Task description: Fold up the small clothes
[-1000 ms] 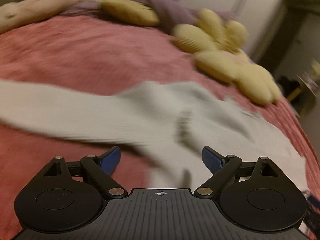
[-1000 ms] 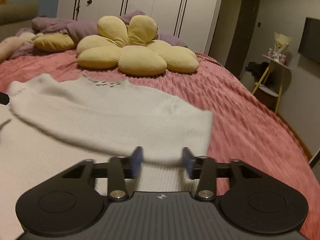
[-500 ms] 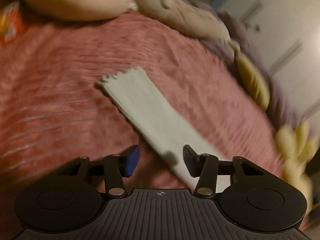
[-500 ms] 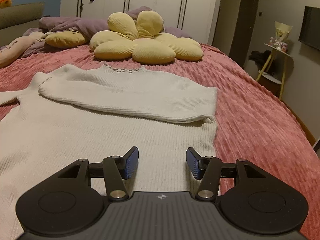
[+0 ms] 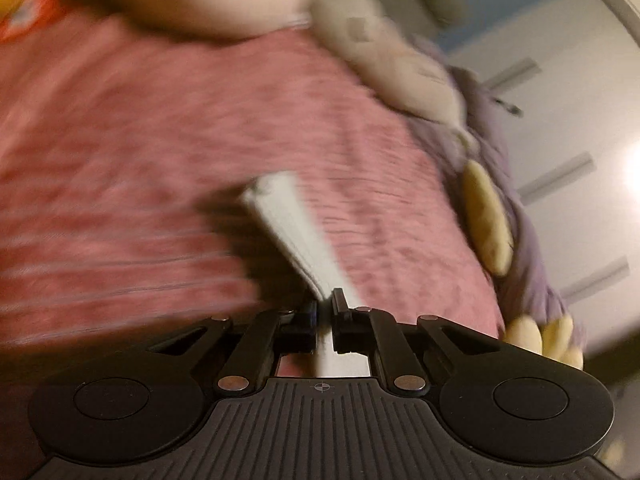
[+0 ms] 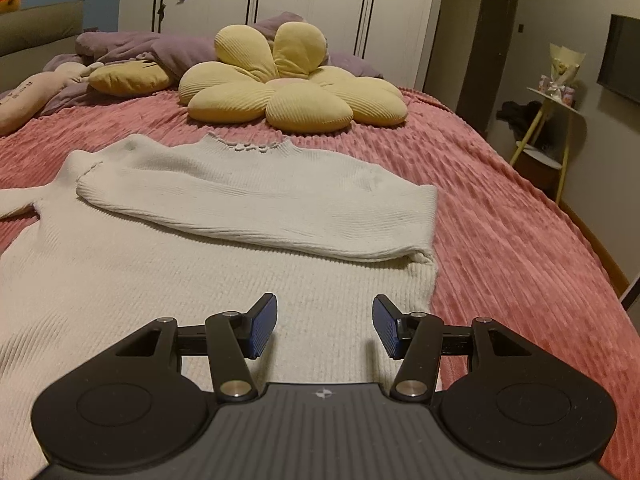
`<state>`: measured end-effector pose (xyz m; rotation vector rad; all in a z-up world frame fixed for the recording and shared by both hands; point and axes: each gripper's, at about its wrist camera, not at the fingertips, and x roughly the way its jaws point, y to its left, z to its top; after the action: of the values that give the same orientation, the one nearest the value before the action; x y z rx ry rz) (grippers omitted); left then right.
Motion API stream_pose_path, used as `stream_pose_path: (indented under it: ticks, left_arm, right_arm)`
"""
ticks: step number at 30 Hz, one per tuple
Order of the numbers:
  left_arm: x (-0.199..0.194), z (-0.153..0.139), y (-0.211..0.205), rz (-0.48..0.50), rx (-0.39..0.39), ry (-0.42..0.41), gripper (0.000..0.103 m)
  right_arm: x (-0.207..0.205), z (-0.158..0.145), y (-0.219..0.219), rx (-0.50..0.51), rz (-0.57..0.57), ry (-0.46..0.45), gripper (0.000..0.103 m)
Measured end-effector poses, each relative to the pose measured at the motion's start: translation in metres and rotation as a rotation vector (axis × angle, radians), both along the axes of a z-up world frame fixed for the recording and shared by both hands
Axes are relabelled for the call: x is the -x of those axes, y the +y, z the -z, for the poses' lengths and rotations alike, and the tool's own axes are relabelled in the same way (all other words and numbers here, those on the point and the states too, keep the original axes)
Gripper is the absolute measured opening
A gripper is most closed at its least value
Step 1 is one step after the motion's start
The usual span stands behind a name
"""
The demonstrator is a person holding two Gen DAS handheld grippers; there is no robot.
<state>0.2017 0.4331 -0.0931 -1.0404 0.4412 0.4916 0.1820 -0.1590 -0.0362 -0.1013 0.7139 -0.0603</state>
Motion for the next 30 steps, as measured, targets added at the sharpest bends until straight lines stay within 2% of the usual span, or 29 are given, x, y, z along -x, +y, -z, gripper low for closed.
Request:
stream_pose_path:
  ticks: [4, 6, 9, 11, 13, 15, 17, 18, 19, 21, 24, 28, 30]
  left_arm:
    - [-0.027, -0.054, -0.056, 0.204, -0.197, -0.046, 0.008]
    - [-0.046, -0.081, -0.105, 0.355, -0.299, -0.089, 0.008]
    - [-0.074, -0.105, -0.190, 0.566, -0.434, -0.124, 0.008]
    - [-0.089, -0.108, -0.251, 0.700, -0.525, -0.136, 0.008]
    - [-0.102, -0.099, -0.306, 0.809, -0.591, -0.105, 0.009]
    - [-0.113, -0.078, -0.350, 0.885, -0.599, -0.028, 0.011]
    - [-0.120, -0.054, -0.374, 0.951, -0.575, 0.054, 0.021]
    - [-0.119, -0.045, -0.381, 0.965, -0.564, 0.085, 0.032]
    - [-0.115, -0.038, -0.384, 0.962, -0.558, 0.107, 0.037]
    - [-0.095, -0.036, -0.379, 0.920, -0.559, 0.106, 0.052]
    - [-0.067, -0.039, -0.353, 0.824, -0.577, 0.095, 0.067]
    - [-0.053, -0.035, -0.318, 0.705, -0.588, 0.167, 0.069]
    - [-0.050, -0.028, -0.304, 0.674, -0.562, 0.199, 0.069]
  right_arm:
    - [0.000, 0.000, -0.004, -0.019, 0.019, -0.006, 0.053]
    - [0.000, -0.001, -0.007, -0.031, 0.026, -0.012, 0.053]
    - [0.002, -0.001, -0.010, -0.054, 0.038, -0.016, 0.053]
    - [0.005, -0.002, -0.012, -0.062, 0.039, -0.022, 0.053]
    - [0.009, -0.003, -0.015, -0.069, 0.037, -0.026, 0.053]
    - [0.010, -0.003, -0.020, -0.081, 0.046, -0.027, 0.053]
    - [0.011, -0.004, -0.026, -0.091, 0.052, -0.024, 0.053]
    - [0.011, -0.005, -0.029, -0.093, 0.053, -0.020, 0.053]
    - [0.010, -0.006, -0.032, -0.097, 0.050, -0.018, 0.053]
    - [0.007, -0.010, -0.039, -0.112, 0.043, -0.019, 0.053]
    - [-0.004, -0.021, -0.045, -0.134, 0.013, -0.045, 0.053]
    - [-0.036, -0.033, -0.030, -0.185, -0.089, -0.062, 0.052]
    - [-0.059, -0.033, -0.014, -0.261, -0.164, -0.030, 0.052]
